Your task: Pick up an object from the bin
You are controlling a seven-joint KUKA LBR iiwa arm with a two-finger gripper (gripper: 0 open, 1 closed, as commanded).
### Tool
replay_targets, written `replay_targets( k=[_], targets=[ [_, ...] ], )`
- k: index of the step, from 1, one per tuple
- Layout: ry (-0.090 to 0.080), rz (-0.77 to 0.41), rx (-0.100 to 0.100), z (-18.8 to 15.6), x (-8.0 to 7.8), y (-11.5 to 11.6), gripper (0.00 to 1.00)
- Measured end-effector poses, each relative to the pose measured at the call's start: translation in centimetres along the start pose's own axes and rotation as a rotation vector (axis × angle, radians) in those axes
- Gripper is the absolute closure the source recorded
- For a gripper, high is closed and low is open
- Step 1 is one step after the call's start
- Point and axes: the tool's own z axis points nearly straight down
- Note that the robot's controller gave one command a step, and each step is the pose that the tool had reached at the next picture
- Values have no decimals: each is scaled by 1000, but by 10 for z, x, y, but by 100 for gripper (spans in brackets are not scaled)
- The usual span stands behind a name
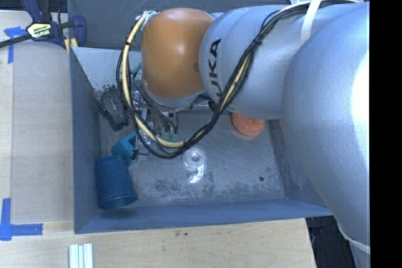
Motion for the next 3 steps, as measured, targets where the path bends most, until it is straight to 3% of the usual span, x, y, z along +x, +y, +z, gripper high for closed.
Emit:
replay_targets(
  k=[1,2,3],
  targets=[
    [0,0,0,0,0,0,0],
    [3,32,1,31,-14,0,0],
    [0,29,0,30,-10,1,0]
  ],
)
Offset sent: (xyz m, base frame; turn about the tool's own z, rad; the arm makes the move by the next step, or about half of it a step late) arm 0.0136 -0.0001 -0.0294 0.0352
